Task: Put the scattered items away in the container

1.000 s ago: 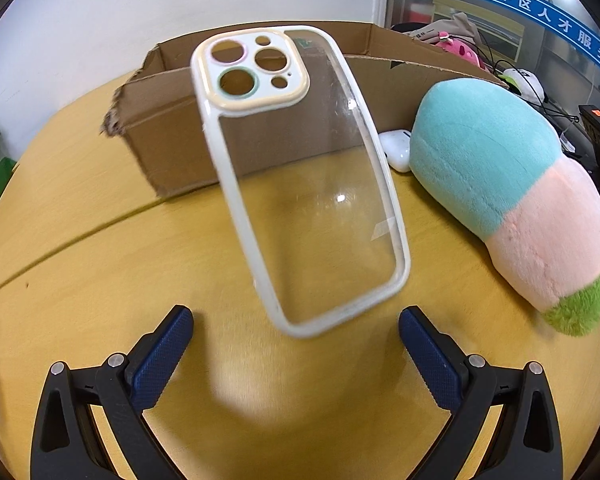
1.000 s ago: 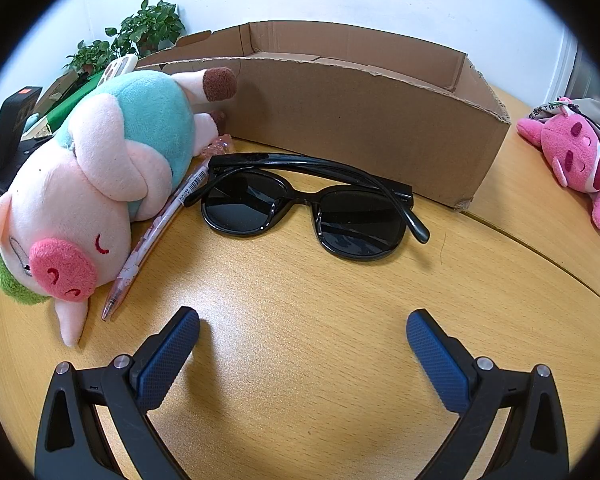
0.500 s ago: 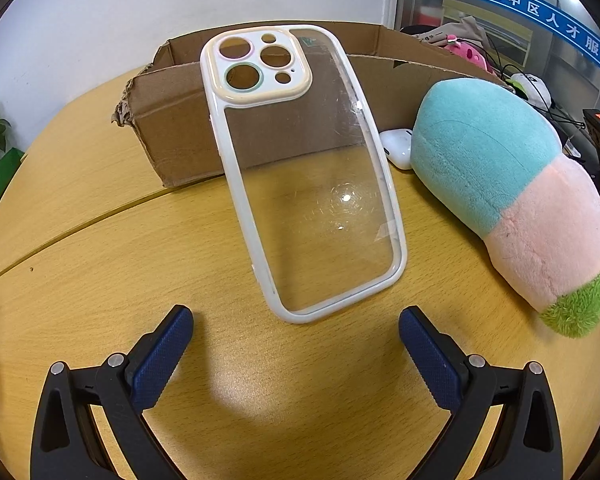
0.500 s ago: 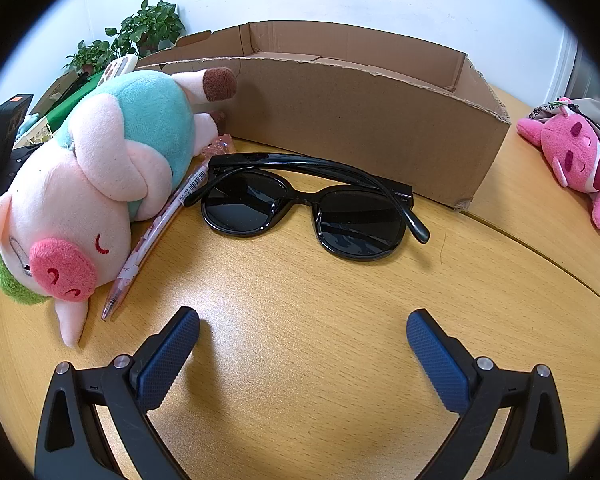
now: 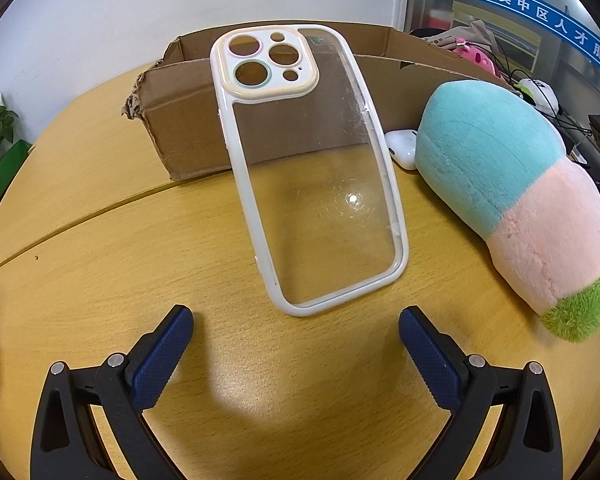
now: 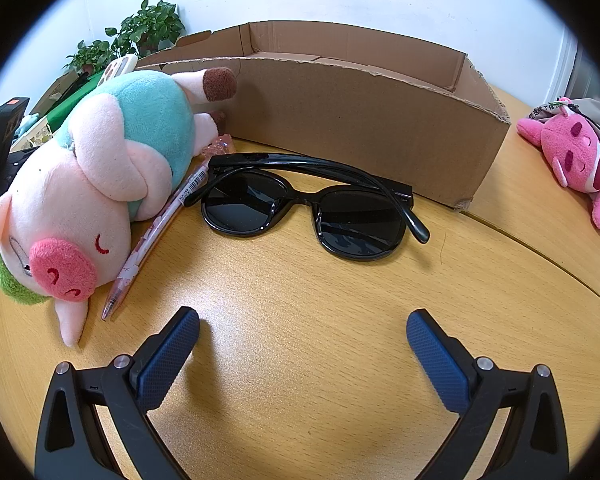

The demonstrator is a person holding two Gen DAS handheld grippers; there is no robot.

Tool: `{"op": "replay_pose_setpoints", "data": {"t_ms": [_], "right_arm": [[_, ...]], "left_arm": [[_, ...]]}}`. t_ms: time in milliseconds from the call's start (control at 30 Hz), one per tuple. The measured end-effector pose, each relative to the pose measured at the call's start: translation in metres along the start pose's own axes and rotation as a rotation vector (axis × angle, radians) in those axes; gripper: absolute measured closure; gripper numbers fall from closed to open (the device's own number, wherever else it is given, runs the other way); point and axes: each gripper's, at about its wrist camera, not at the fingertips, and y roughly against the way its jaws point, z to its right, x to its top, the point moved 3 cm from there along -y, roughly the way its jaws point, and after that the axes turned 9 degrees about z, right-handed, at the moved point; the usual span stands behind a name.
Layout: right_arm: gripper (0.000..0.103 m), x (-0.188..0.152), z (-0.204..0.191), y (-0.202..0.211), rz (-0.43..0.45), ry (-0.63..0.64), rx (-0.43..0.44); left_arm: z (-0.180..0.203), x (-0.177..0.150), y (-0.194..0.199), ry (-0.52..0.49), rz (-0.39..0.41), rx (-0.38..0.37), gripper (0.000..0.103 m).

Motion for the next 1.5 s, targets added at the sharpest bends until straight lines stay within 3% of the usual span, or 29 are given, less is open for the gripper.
{"op": "replay_pose_setpoints", "data": {"t_ms": [733, 867, 1067, 1200, 1300, 1333, 1500], "right_arm": [[0.0, 0.0, 0.0, 0.0, 0.0, -0.001, 0.0], [0.0, 0.0, 0.0, 0.0, 0.0, -0.001, 0.0], [0.0, 0.0, 0.0, 0.0, 0.0, -0.001, 0.0], [0.0, 0.0, 0.0, 0.0, 0.0, -0.001, 0.0], [0.0, 0.0, 0.0, 0.0, 0.0, -0.001, 0.0], [0.0, 0.0, 0.0, 0.0, 0.0, -0.001, 0.0], [0.0, 0.0, 0.0, 0.0, 0.0, -0.001, -0.001]], "left_arm": [[0.0, 0.0, 0.001, 0.022, 0.0, 0.022, 0.0], [0.006, -0.007, 0.01, 0.036, -0.035, 0.009, 0.0], [0.052, 0.014, 0.041, 0.034, 0.044, -0.174, 0.0], [0.079, 0.038, 0.042, 0.107, 0.071, -0.391, 0.0], [0.095, 0.051, 0.023, 0.209, 0.007, -0.542, 0.0], [0.1, 0.052, 0.014, 0.233, -0.029, -0.567, 0.0], [0.11, 0.046, -0.007, 0.243, -0.097, -0.553, 0.002]]}}
